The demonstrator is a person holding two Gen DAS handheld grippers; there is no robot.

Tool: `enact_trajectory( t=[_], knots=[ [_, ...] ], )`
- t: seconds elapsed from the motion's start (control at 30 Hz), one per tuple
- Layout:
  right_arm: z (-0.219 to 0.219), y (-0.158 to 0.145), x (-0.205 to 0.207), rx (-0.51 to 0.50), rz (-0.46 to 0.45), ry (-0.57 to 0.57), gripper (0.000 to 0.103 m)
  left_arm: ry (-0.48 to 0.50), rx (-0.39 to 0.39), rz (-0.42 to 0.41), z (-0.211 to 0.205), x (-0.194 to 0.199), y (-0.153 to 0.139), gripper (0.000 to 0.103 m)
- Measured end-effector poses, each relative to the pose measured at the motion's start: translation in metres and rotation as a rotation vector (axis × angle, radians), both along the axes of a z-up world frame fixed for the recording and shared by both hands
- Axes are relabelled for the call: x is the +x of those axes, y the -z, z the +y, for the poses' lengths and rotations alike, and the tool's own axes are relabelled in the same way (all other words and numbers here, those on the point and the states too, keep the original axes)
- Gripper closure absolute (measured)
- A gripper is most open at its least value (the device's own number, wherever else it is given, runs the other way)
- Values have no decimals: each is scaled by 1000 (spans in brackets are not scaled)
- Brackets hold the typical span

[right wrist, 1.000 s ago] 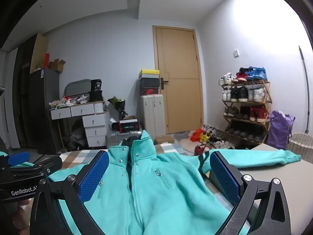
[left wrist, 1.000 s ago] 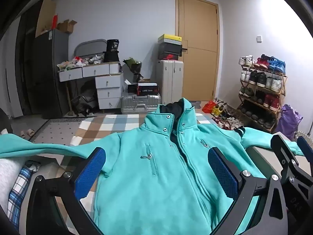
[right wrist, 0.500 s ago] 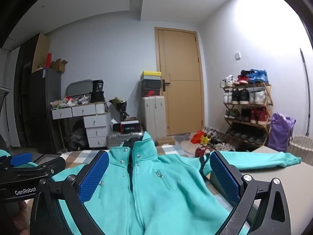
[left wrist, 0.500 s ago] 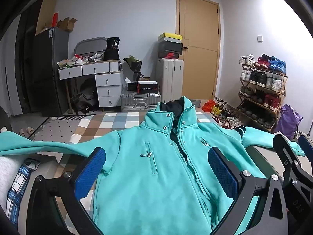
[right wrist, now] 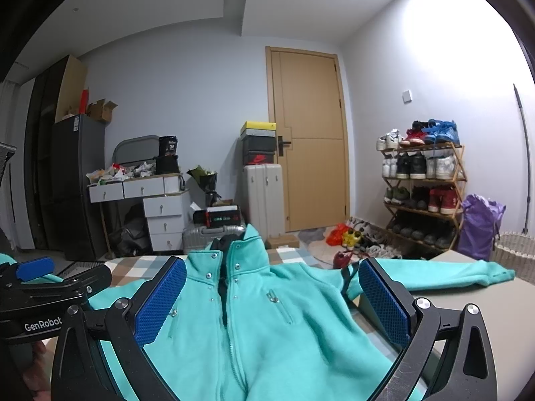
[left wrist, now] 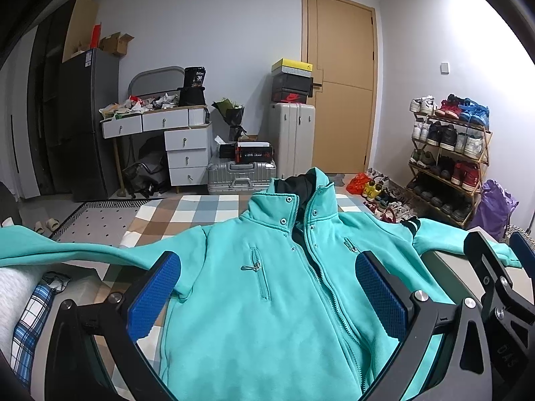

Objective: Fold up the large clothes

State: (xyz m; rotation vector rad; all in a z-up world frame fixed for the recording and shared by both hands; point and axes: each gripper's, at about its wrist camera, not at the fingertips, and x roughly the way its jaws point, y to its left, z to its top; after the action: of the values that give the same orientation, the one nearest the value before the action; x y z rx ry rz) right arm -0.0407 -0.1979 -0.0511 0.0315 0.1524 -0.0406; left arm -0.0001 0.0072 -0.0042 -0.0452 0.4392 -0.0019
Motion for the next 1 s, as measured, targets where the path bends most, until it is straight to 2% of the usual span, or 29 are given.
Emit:
enact_trajectory(
  t=[1.0],
  knots=[
    [-2,0,1,4,10,2,0,1,2,5,-2,2,2,1]
  ],
)
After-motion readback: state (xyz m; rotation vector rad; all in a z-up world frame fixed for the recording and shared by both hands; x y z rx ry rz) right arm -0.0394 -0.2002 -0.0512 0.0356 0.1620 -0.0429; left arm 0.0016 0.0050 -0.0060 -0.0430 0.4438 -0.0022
